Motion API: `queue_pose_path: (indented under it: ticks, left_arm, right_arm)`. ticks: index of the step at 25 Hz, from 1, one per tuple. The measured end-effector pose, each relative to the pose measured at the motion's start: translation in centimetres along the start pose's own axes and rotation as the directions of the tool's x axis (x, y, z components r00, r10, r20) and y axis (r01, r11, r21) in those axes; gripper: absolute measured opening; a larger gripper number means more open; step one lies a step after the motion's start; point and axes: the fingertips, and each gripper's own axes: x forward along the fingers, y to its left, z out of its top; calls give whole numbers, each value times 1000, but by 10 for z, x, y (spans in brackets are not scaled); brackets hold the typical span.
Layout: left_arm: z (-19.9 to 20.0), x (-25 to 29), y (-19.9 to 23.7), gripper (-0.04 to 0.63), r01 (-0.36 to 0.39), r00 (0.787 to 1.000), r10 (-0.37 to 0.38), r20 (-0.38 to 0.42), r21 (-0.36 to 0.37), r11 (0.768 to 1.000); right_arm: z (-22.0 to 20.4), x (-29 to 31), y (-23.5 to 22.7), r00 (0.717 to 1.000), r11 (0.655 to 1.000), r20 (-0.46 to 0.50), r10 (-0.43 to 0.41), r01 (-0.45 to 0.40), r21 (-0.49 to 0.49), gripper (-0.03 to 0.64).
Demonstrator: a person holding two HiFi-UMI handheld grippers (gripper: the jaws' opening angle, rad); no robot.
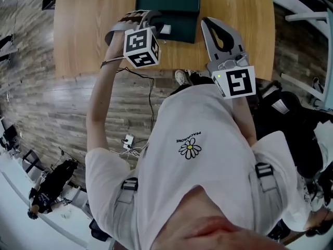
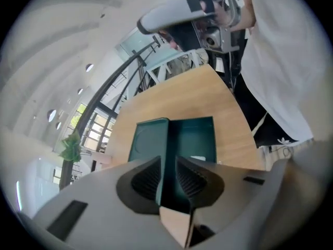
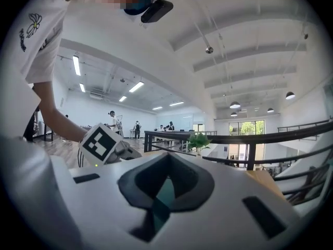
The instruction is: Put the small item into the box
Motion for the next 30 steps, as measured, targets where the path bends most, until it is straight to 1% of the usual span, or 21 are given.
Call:
queue_pose_path:
  ticks: [2,4,6,8,9,10,11,12,13,14,15,16,17,18,19,20,21,22,24,25,30]
  left_arm:
    - [7,-22,19,84,-78,996,81,44,-76,994]
    - [11,-50,37,61,-161,979,180,93,-179,970]
    - [12,-79,53,43,-234,951,280,128,-291,928]
    - [11,-108,66,34,-290,914,375,155,-396,871]
    - [11,-124,71,27,-318,887,428,172,-445,837]
    - [13,-141,75,21,-347,850,489,195,-491,799]
    - [17,-159,78,18,-374,801,554,226,-533,759]
    - [23,-179,79,18,-399,738,622,263,-573,716]
    - [28,-199,78,17,-415,660,689,297,-621,665]
    - [31,-216,76,18,-410,569,760,313,-694,592]
    - [27,-229,72,18,-377,472,830,296,-784,493]
    - [18,-239,66,18,-333,388,888,245,-861,383]
    - [5,-244,57,18,-304,329,928,173,-912,277]
    - [-9,-245,46,17,-296,291,952,91,-938,180]
    - [-20,-246,33,18,-304,266,964,14,-948,97]
    - [-27,-245,22,17,-316,251,967,-45,-948,38]
    - [-28,-243,13,17,-326,249,965,-78,-945,8]
    - [-26,-239,7,18,-333,257,962,-88,-943,3]
    - [-19,-231,-1,18,-342,277,957,-83,-940,18]
    - [-16,-229,-3,18,-341,281,956,-83,-940,19]
    - [-19,-233,-4,18,-350,267,959,-99,-937,1]
  right_arm:
    - [7,5,4,1000,1000,15,15,-15,-20,6]
    - [17,10,10,999,999,41,31,-30,-26,6]
    - [26,16,16,997,998,68,41,-38,-52,6]
    - [35,22,20,995,996,87,49,-42,-83,6]
    - [39,24,21,994,995,96,56,-47,-93,6]
    - [43,26,23,992,993,105,65,-54,-105,6]
    - [46,27,25,991,991,113,76,-62,-121,6]
    - [49,28,27,989,988,121,86,-69,-137,6]
    - [52,27,29,987,987,131,92,-73,-143,6]
    - [55,26,33,986,987,140,94,-74,-141,6]
    - [58,26,36,985,987,147,93,-72,-140,6]
    - [59,26,39,984,987,152,93,-71,-146,6]
    - [59,27,43,983,985,155,98,-73,-156,6]
    - [59,28,47,982,983,157,108,-82,-161,6]
    - [59,29,52,980,983,159,120,-95,-156,6]
    - [58,30,56,978,983,160,131,-107,-149,6]
    - [57,31,60,978,982,158,137,-114,-147,6]
    - [55,32,63,978,982,153,142,-119,-146,6]
    - [53,33,73,978,981,138,154,-135,-139,6]
    - [51,33,76,978,980,131,163,-144,-139,6]
    - [50,33,85,973,976,130,188,-171,-136,6]
